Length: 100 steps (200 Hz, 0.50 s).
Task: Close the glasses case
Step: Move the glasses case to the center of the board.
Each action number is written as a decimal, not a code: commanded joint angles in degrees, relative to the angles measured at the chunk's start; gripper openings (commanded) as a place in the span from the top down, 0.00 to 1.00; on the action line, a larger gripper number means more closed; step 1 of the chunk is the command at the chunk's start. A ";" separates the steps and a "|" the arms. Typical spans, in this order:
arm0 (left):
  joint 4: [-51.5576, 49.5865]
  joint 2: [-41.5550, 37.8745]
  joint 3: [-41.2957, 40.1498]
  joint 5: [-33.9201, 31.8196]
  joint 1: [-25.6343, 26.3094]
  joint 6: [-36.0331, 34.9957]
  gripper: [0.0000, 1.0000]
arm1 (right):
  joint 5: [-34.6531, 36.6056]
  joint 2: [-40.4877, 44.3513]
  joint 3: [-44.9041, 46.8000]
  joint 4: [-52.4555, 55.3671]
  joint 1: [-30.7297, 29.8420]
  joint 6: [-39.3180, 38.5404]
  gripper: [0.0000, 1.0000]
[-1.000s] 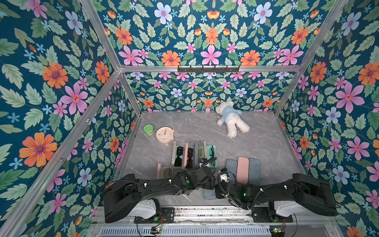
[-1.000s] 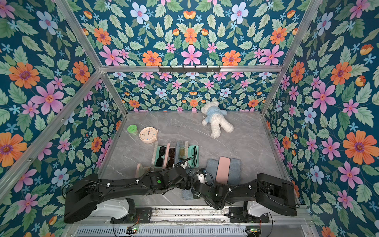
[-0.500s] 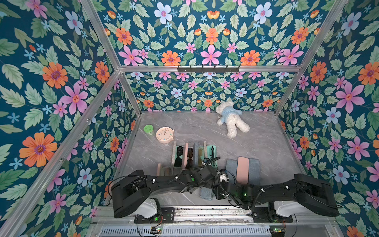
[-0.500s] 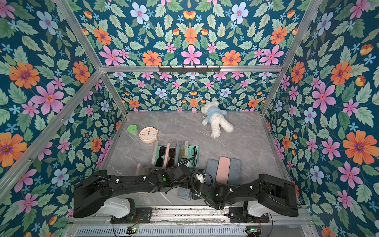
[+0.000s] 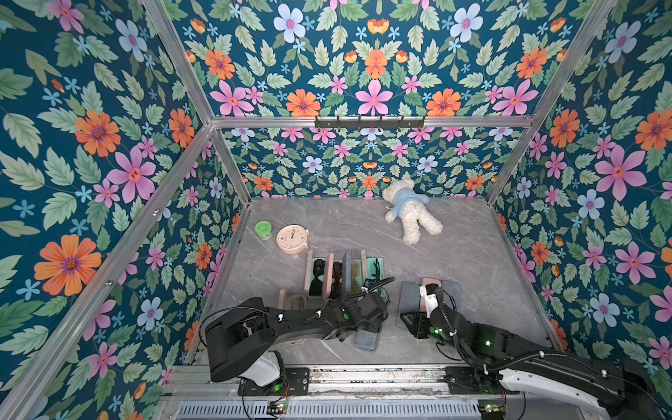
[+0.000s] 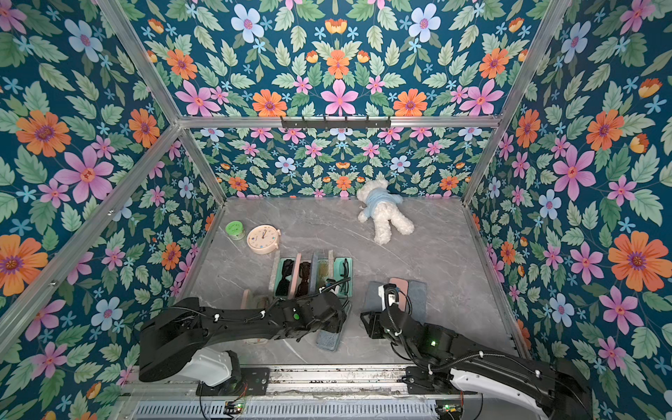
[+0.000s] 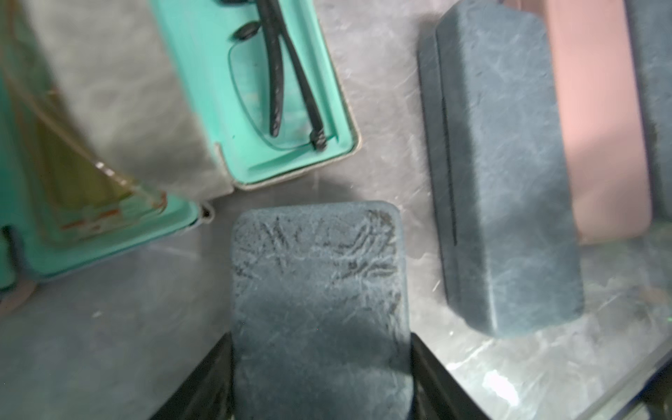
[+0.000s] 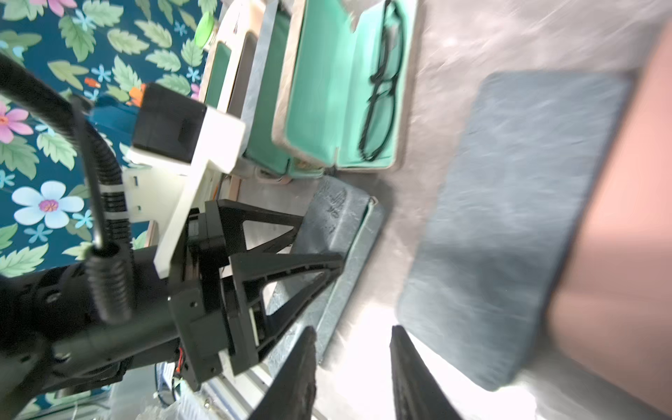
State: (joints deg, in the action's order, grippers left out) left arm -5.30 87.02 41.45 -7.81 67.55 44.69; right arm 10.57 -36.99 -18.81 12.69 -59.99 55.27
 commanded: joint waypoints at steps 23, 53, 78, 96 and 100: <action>4.23 5.19 3.63 2.21 0.12 2.22 0.43 | -5.62 9.18 3.30 10.33 5.39 -1.48 0.63; 2.23 8.75 8.14 -0.31 0.09 2.23 0.43 | -6.52 8.28 3.66 10.07 5.39 -1.90 0.63; 0.21 10.64 11.18 -2.49 -0.39 2.07 0.43 | -6.82 7.05 3.35 9.64 5.33 -2.51 0.63; -1.14 11.64 13.21 -3.85 -0.74 1.91 0.43 | -6.79 6.89 3.08 9.77 5.37 -2.86 0.63; -1.37 11.86 13.72 -3.96 -0.92 1.80 0.43 | -6.81 6.92 2.99 9.84 5.34 -2.92 0.63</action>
State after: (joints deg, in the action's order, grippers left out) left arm -4.62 97.89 52.97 -8.95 67.13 46.39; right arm 4.34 -29.95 -15.25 22.24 -54.59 53.34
